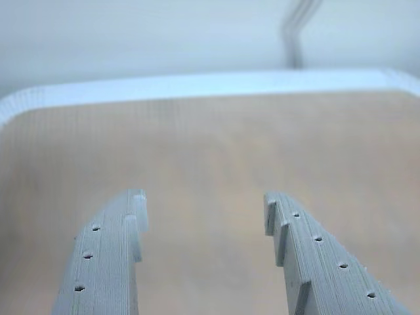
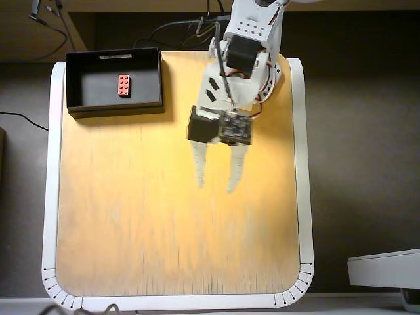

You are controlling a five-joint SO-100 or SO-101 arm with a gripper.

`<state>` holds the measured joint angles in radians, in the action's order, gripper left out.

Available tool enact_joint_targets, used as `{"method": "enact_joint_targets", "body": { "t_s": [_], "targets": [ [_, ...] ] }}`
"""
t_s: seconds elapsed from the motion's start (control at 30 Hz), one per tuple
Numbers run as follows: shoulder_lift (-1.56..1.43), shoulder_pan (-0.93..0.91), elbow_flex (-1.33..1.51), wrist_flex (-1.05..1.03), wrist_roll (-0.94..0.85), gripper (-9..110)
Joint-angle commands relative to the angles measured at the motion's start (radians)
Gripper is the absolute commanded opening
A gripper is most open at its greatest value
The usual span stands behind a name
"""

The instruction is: Grasp a lego block and put it in the bin.

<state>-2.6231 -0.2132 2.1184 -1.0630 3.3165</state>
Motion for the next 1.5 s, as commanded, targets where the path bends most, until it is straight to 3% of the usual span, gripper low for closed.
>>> {"method": "enact_joint_targets", "body": {
  "t_s": [0.0, 0.1, 0.63, 1.47],
  "targets": [
    [-0.041, 0.121, -0.094, 0.066, -0.008, 10],
    [-0.106, 0.15, 0.018, 0.107, 0.006, 1],
    [-0.413, 0.239, 0.515, 0.176, 0.011, 0],
    [-0.675, 0.278, 1.017, 0.176, 0.018, 0]
  ]
}}
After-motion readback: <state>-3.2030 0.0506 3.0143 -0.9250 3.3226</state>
